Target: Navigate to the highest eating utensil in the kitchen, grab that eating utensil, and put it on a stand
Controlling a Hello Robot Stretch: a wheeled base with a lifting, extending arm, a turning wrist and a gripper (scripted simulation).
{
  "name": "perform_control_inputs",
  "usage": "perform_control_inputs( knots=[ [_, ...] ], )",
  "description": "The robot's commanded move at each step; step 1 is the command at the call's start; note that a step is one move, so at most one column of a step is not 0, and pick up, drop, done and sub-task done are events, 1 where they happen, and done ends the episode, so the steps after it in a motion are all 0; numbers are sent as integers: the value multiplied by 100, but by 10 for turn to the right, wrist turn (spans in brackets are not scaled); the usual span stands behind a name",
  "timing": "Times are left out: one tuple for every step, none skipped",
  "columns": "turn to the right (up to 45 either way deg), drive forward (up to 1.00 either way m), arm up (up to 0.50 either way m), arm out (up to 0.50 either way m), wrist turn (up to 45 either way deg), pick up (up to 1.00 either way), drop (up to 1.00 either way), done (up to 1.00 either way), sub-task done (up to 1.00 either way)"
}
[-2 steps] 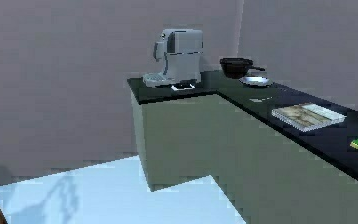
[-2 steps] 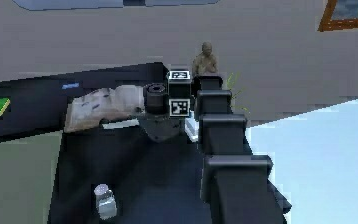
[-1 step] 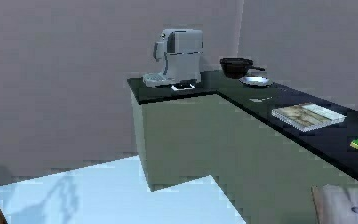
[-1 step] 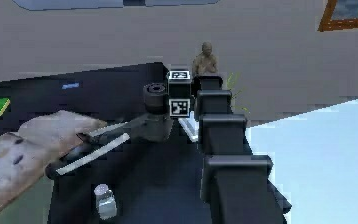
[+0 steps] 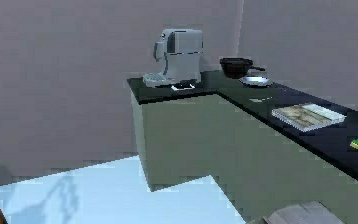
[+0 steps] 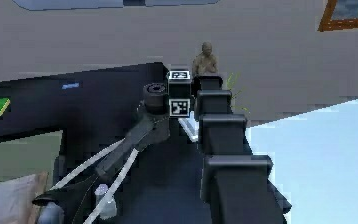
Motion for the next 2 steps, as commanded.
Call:
perform_control_inputs(
  knots=[
    [0,0,0,0,-30,0,0,0,0],
    [0,0,0,-18,0,0,0,0,0]
  ],
)
